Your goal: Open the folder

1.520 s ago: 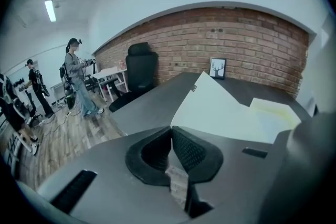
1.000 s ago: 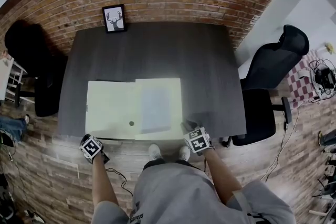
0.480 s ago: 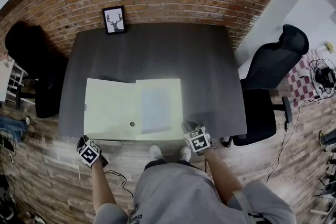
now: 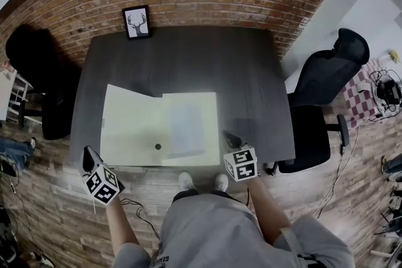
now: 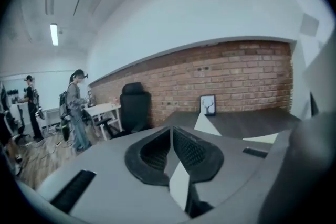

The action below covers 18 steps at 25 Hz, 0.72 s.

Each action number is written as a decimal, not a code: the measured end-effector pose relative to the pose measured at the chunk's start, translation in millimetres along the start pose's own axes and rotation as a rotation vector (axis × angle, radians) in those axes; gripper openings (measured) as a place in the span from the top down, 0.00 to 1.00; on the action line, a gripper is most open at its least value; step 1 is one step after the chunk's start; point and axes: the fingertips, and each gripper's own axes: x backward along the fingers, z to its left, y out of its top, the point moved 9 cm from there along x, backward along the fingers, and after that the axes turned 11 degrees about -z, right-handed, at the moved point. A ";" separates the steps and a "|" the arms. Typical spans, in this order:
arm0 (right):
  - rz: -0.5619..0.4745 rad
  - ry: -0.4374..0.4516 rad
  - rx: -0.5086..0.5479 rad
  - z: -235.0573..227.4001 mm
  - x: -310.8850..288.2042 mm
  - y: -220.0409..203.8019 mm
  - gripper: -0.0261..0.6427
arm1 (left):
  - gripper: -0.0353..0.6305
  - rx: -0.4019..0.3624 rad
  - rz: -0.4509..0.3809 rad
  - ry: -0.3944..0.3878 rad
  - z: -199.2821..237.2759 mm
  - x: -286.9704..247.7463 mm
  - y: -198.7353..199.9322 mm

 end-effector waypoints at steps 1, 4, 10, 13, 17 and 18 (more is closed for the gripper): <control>-0.039 -0.008 0.001 0.6 2.2 11.6 0.95 | 0.93 -0.006 -0.048 -0.053 -15.3 1.7 15.2; -0.158 -0.030 0.016 5.4 11.7 47.9 0.96 | 0.94 0.003 -0.163 -0.231 -68.6 12.7 54.1; -0.357 -0.065 0.043 19.9 40.0 106.4 0.96 | 0.94 0.071 -0.265 -0.545 -174.3 48.5 85.0; -0.418 -0.075 0.060 27.9 52.9 122.3 0.96 | 0.94 0.085 -0.271 -0.662 -210.4 61.6 82.7; -0.443 -0.079 0.073 32.9 62.0 125.8 0.96 | 0.94 0.090 -0.259 -0.735 -234.7 74.0 78.3; -0.446 -0.078 0.073 32.0 62.9 124.9 0.96 | 0.94 0.091 -0.258 -0.743 -238.0 76.0 78.1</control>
